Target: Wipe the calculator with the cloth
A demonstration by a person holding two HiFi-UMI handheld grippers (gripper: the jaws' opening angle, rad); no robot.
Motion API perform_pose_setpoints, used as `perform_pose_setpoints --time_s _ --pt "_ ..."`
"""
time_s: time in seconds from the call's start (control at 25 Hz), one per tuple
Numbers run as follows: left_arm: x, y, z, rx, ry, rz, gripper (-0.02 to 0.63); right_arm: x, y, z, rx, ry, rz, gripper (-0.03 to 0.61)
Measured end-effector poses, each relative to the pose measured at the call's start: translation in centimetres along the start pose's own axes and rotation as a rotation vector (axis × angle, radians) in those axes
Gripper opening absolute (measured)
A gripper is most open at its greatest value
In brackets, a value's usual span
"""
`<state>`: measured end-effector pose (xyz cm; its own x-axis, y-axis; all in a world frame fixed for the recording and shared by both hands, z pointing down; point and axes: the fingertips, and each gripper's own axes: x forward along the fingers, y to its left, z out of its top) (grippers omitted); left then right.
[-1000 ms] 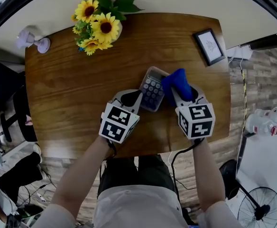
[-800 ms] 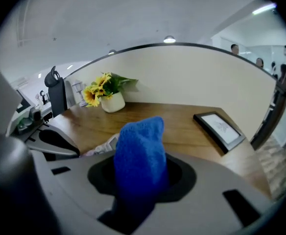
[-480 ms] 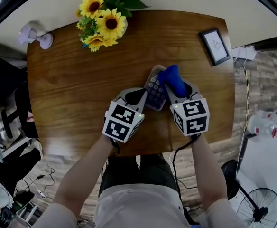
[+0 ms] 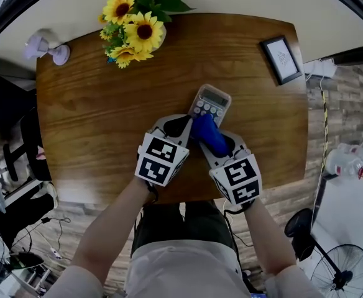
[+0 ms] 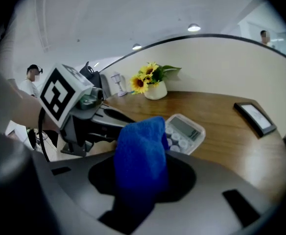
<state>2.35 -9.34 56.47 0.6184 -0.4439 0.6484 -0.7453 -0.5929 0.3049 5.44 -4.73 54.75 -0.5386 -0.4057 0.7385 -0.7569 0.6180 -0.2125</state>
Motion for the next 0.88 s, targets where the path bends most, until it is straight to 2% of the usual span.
perform_pose_setpoints --time_s 0.2,0.28,0.36,0.56,0.64,0.72,0.88 --pt "0.0 0.0 -0.1 0.002 0.007 -0.004 0.002 -0.8 1.6 -1.3 0.012 0.06 0.098 0.132" --pt "0.0 -0.1 -0.1 0.0 0.008 -0.008 0.003 -1.3 0.8 -0.9 0.009 0.066 0.097 0.132" --pt "0.0 -0.1 -0.1 0.002 0.01 -0.012 0.003 -1.9 -1.6 0.3 0.015 0.035 0.029 0.133" --pt "0.1 -0.3 -0.2 0.016 0.022 -0.028 0.003 -3.5 -9.7 4.4 0.052 -0.11 -0.257 0.143" --pt "0.0 -0.3 -0.2 0.007 0.02 -0.033 0.002 -3.8 -12.2 5.8 0.091 -0.165 -0.342 0.143" --pt "-0.1 -0.1 -0.2 -0.008 0.012 -0.036 0.002 -3.2 -13.4 6.6 0.124 -0.197 -0.37 0.143" --pt "0.0 -0.1 -0.2 0.037 0.013 -0.02 0.002 0.1 -12.0 6.3 0.134 -0.176 -0.309 0.143"
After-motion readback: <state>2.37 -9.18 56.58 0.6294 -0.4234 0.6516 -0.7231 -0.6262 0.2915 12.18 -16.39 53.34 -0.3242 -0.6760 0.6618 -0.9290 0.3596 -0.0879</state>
